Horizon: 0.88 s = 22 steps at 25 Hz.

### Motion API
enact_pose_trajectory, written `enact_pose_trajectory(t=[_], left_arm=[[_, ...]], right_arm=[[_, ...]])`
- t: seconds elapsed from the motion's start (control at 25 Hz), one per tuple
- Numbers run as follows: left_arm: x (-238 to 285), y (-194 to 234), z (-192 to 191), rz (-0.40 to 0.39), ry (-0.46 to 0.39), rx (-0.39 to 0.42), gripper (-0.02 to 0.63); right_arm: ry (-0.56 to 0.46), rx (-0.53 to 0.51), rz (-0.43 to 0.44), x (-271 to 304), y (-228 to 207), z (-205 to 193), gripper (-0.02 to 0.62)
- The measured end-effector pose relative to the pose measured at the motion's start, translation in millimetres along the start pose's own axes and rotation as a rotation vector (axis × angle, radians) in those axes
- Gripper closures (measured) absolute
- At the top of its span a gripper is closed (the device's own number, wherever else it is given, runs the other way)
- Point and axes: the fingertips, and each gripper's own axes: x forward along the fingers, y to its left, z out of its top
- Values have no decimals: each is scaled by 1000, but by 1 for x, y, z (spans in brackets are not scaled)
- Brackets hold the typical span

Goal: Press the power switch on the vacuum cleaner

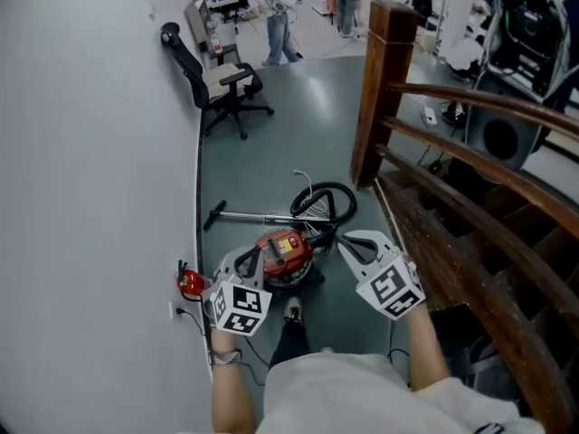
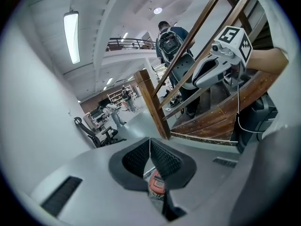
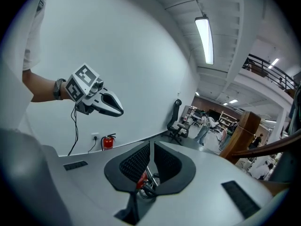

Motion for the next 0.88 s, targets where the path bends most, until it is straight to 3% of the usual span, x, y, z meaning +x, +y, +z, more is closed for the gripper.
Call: enact_pose_trajectory(t=[0.6,0.88], left_arm=[[-62,-29,47,47,-82,26,609],[-87,-36,70,60,-143,35,609]], right_arm=[[-42,-16,-27,-64,9,17,563],[-123,-34,-46,-90,9,39,563]])
